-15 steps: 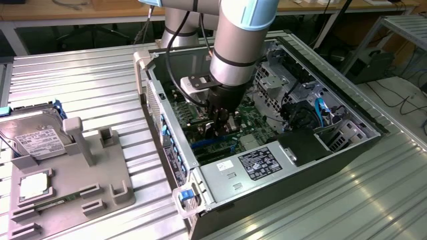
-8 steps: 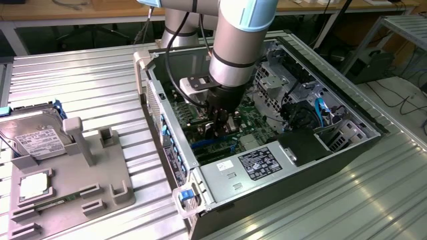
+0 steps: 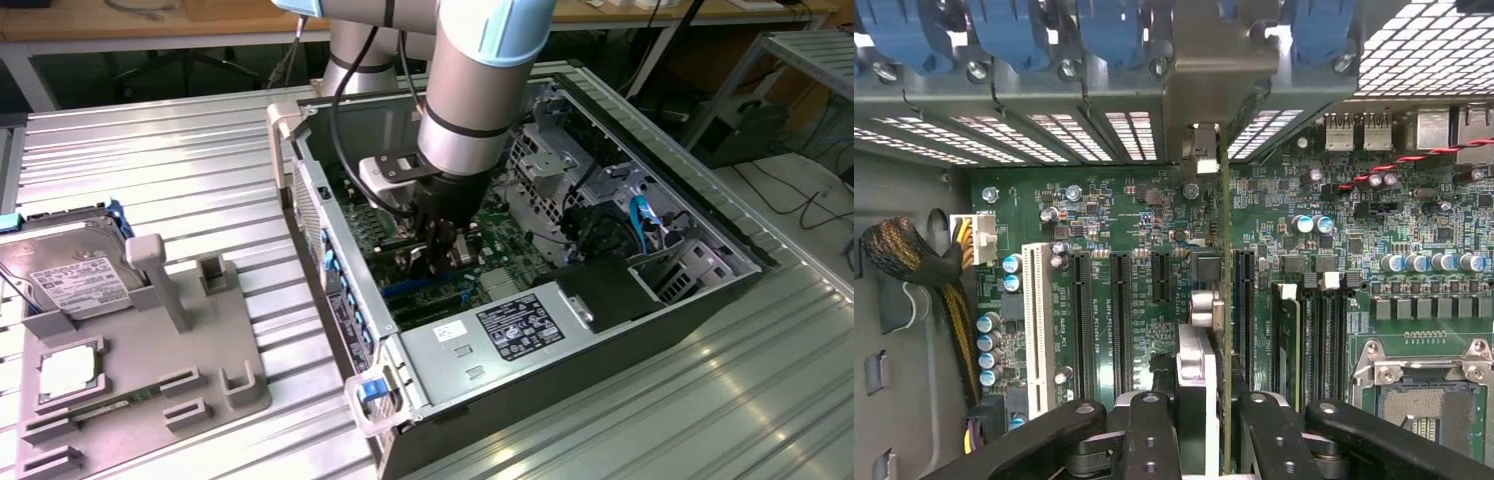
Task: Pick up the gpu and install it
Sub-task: 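Insert the gpu into the slot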
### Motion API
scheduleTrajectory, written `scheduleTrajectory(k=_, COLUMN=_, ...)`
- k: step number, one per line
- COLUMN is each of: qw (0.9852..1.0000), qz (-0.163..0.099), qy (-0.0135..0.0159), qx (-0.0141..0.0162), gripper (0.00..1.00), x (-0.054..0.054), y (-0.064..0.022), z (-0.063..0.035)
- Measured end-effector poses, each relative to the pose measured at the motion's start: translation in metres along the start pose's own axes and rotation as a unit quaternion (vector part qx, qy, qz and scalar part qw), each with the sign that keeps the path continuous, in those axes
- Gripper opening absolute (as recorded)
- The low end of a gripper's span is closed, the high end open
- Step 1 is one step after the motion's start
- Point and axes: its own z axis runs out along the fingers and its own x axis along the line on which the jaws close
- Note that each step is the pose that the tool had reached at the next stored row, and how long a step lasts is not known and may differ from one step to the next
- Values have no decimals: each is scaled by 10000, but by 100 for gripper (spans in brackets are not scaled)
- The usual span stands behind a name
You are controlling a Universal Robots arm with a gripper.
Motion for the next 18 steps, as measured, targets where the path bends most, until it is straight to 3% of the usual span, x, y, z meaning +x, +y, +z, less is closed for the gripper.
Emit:
scheduleTrajectory(k=7, qw=10000, qz=0, qy=-10, qx=0, gripper=29, x=0, y=0, z=20)
scheduleTrajectory(k=18, qw=10000, qz=0, qy=-17, qx=-29, gripper=29, x=0, y=13, z=32)
